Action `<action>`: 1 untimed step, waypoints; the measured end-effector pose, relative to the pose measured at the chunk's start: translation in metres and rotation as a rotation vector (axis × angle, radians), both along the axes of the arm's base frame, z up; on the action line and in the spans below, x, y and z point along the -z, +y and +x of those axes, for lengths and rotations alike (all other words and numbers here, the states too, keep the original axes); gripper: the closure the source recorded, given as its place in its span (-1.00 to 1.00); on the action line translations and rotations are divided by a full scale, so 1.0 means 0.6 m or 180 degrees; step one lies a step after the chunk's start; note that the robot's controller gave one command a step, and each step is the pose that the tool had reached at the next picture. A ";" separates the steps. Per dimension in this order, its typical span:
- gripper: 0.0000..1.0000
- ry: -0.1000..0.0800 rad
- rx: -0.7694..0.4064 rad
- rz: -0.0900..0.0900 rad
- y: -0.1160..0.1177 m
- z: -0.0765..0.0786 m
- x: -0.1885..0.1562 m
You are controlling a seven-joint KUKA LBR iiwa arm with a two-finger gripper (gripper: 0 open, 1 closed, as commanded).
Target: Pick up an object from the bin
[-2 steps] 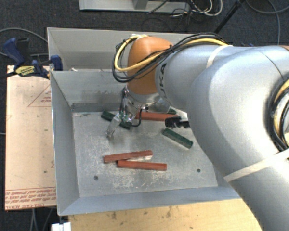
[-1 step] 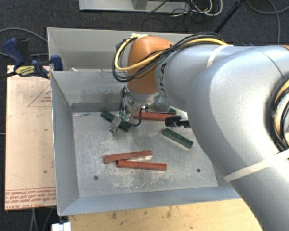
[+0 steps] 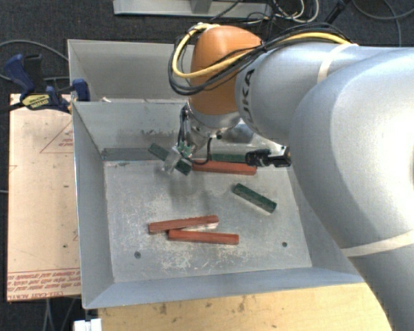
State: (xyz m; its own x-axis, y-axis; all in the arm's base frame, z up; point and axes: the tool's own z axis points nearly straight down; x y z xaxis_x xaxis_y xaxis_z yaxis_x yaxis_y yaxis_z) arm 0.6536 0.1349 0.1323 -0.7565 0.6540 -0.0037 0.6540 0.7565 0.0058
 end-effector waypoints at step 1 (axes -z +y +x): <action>1.00 0.0004 -0.0009 -0.0001 0.000 0.002 -0.064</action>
Offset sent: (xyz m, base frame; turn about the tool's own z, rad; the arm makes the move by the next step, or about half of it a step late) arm 0.0000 0.0000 0.0359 0.0000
